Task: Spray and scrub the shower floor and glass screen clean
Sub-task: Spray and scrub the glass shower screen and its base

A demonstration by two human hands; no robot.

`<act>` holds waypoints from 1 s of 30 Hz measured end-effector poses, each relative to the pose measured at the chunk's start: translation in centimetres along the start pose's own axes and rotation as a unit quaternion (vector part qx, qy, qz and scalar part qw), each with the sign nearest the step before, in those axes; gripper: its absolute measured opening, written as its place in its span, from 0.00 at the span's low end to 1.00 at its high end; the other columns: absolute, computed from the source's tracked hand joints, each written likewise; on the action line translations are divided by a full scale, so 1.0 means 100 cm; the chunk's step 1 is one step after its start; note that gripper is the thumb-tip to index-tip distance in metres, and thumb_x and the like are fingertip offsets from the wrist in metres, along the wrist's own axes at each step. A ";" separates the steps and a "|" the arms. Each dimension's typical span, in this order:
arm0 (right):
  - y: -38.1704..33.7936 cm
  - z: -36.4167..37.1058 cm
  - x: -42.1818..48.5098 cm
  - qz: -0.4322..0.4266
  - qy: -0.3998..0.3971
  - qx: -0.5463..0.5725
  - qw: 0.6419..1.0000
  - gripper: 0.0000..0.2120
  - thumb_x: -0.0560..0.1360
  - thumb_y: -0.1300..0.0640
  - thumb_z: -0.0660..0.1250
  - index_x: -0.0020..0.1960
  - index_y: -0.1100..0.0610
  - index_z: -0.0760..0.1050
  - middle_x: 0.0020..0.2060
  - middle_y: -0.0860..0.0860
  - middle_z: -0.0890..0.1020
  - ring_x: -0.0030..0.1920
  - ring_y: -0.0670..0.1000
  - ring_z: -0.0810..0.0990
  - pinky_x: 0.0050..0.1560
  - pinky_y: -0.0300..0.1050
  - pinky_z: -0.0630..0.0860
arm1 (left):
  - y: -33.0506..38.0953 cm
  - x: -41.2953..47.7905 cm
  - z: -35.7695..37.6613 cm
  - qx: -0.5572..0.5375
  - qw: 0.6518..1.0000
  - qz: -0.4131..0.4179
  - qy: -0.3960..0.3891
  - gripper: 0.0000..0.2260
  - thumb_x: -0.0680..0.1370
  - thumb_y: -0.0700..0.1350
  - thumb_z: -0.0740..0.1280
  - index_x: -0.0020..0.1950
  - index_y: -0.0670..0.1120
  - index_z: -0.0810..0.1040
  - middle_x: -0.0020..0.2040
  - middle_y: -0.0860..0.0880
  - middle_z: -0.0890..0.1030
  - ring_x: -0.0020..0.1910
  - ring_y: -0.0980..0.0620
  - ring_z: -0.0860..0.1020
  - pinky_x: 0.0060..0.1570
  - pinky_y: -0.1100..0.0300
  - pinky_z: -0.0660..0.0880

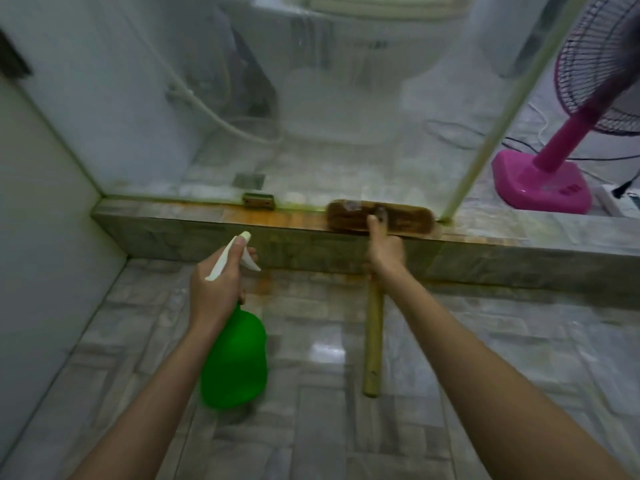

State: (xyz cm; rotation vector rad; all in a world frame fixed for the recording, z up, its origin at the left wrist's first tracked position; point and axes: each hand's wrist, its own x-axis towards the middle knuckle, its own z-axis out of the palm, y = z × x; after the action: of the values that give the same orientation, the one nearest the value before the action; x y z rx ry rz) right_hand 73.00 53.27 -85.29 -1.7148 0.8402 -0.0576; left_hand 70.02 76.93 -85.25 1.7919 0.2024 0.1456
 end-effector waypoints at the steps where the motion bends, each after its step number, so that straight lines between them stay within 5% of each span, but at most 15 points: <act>1: 0.003 -0.008 0.000 0.012 0.015 0.018 1.000 0.27 0.78 0.37 0.58 0.40 0.62 0.73 0.42 0.60 0.80 0.49 0.64 0.81 0.52 0.59 0.78 | -0.001 -0.001 -0.009 0.001 1.000 0.000 0.006 0.13 0.84 0.55 0.63 0.43 0.58 0.83 0.43 0.46 0.85 0.20 0.56 0.71 0.24 0.64 0.69; 4: -0.006 0.025 -0.013 0.007 -0.005 0.020 1.000 0.26 0.78 0.37 0.59 0.37 0.60 0.70 0.39 0.58 0.78 0.47 0.64 0.82 0.49 0.60 0.79 | -0.007 -0.007 -0.033 0.017 0.999 -0.002 0.034 0.13 0.83 0.55 0.64 0.42 0.59 0.82 0.41 0.44 0.85 0.19 0.55 0.71 0.25 0.64 0.70; 9: -0.039 0.148 -0.047 -0.006 -0.146 0.028 0.989 0.26 0.79 0.39 0.58 0.51 0.63 0.73 0.48 0.60 0.80 0.50 0.62 0.81 0.51 0.57 0.79 | -0.018 -0.006 -0.063 0.019 0.997 -0.020 0.068 0.14 0.83 0.55 0.63 0.43 0.56 0.84 0.31 0.40 0.80 0.20 0.55 0.71 0.26 0.64 0.69; 11: -0.034 0.139 -0.048 -0.024 -0.132 -0.026 0.991 0.26 0.79 0.38 0.56 0.46 0.62 0.75 0.46 0.60 0.80 0.47 0.62 0.81 0.48 0.54 0.78 | -0.020 -0.005 -0.072 0.018 0.996 -0.024 0.082 0.17 0.84 0.55 0.63 0.44 0.49 0.85 0.32 0.45 0.81 0.19 0.56 0.71 0.25 0.66 0.69; 13: -0.020 0.109 -0.031 -0.040 -0.072 -0.049 0.995 0.27 0.80 0.37 0.55 0.53 0.61 0.77 0.45 0.63 0.79 0.47 0.63 0.80 0.49 0.53 0.76 | -0.020 -0.005 -0.079 0.013 0.996 -0.026 0.089 0.18 0.84 0.55 0.62 0.42 0.47 0.84 0.27 0.50 0.79 0.19 0.56 0.70 0.25 0.66 0.68; 18: -0.016 0.107 -0.020 -0.019 -0.042 0.025 0.999 0.26 0.78 0.37 0.58 0.38 0.59 0.70 0.39 0.59 0.78 0.42 0.62 0.80 0.48 0.59 0.78 | -0.023 -0.005 -0.093 0.034 0.996 -0.010 0.083 0.20 0.84 0.56 0.61 0.42 0.47 0.84 0.34 0.34 0.80 0.19 0.55 0.70 0.26 0.64 0.69; 24: 0.003 0.103 -0.017 -0.095 -0.068 0.013 0.993 0.28 0.77 0.36 0.59 0.29 0.56 0.66 0.26 0.53 0.71 0.30 0.55 0.72 0.35 0.52 0.69 | -0.014 -0.007 -0.089 0.027 0.996 -0.026 0.080 0.19 0.84 0.56 0.61 0.43 0.47 0.85 0.20 0.52 0.73 0.19 0.56 0.70 0.25 0.67 0.67; 30: -0.073 0.037 -0.039 -0.232 -0.080 0.058 0.968 0.25 0.79 0.38 0.58 0.31 0.53 0.66 0.23 0.49 0.68 0.24 0.52 0.69 0.28 0.47 0.67 | 0.015 -0.009 -0.063 -0.008 0.999 0.007 0.051 0.16 0.84 0.54 0.63 0.44 0.50 0.85 0.42 0.49 0.87 0.20 0.56 0.71 0.23 0.66 0.69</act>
State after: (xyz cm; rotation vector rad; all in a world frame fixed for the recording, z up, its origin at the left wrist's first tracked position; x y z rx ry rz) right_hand 75.41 59.09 -78.68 -1.7461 0.2983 -0.2742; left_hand 67.90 82.38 -82.34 1.7725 0.2607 0.2490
